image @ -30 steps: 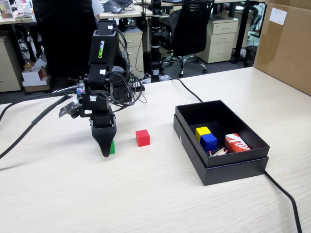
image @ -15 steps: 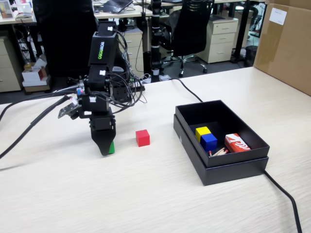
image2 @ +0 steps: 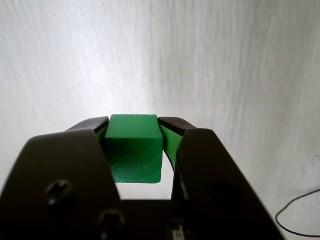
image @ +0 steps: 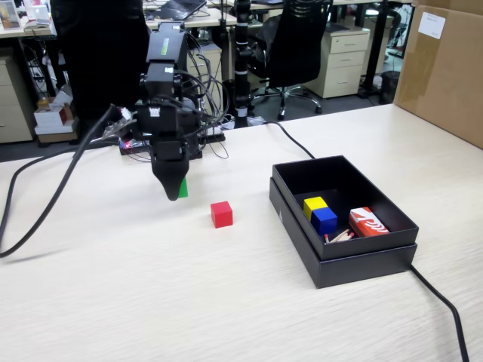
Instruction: Put the green cube on top of the red cube
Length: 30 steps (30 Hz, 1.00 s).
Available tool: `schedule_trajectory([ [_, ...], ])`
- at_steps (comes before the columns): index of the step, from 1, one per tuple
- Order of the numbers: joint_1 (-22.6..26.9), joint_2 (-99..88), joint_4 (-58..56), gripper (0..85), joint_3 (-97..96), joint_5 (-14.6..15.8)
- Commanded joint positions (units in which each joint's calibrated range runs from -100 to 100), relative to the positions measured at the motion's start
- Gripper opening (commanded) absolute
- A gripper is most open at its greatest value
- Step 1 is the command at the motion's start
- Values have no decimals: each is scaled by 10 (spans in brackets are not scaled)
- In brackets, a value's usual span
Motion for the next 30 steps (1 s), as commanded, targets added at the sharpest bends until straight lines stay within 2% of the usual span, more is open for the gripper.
schedule_trajectory([
  [1,14,-65,-11,11,18,23],
  [10,66,-81,-39,11,78,74],
  [13,83,-30,-39,11,114,90],
  [21,90,97,-39,11,186,98],
  [30,85,165,-38,11,209,86],
])
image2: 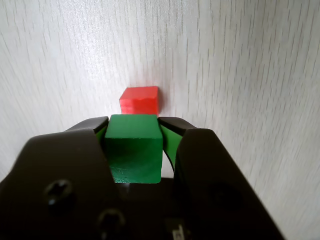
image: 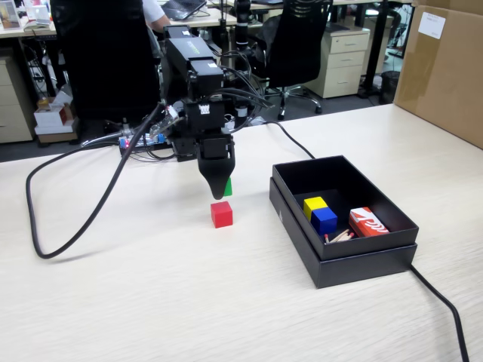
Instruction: Put the green cube on top of the red cube
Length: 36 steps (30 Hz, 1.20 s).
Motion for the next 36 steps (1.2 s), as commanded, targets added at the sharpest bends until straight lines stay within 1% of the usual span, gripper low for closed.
schedule_trajectory([
  [1,0,1,-3,11,48,-6],
  [5,-2,14,-2,11,47,-10],
  [25,-2,76,20,11,69,-9],
  [36,-2,66,20,11,43,-8],
])
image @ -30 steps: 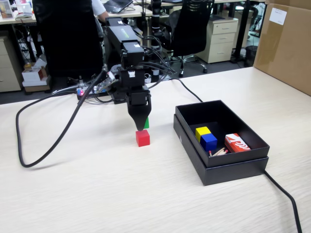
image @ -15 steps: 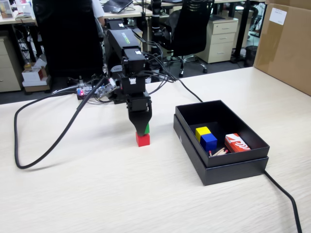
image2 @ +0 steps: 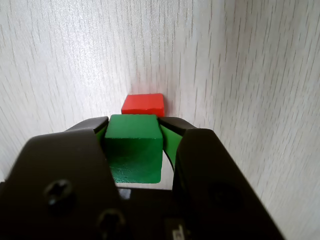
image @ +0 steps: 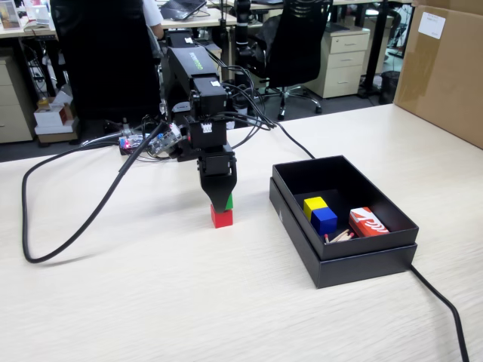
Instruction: Put the green cube on top of the red cube
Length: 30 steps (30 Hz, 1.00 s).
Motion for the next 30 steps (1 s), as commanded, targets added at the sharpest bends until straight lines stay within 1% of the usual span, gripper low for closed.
schedule_trajectory([
  [1,0,-20,9,11,20,-1],
  [30,1,-27,18,12,4,0],
])
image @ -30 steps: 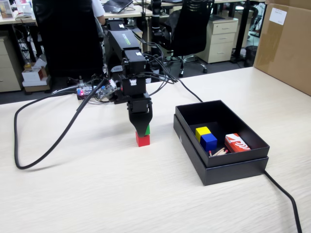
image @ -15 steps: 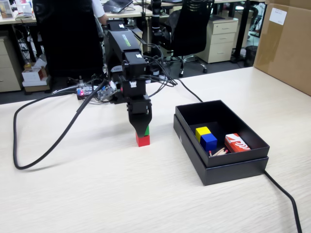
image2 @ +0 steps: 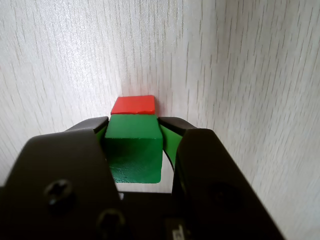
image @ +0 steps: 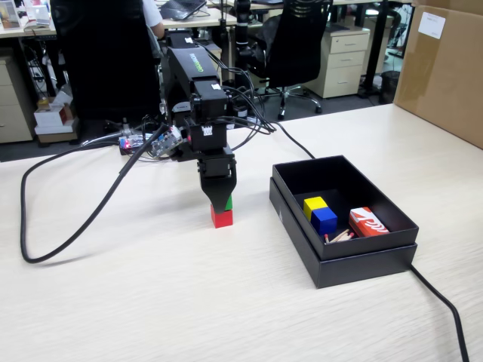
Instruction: Put the green cube on top of the red cube
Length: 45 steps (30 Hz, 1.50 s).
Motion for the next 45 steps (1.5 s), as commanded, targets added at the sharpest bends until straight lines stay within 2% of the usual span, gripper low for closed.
schedule_trajectory([
  [1,0,-25,20,12,22,0],
  [34,-1,-17,22,13,8,0],
  [40,0,-17,22,70,8,0],
  [45,0,-17,22,306,0,0],
])
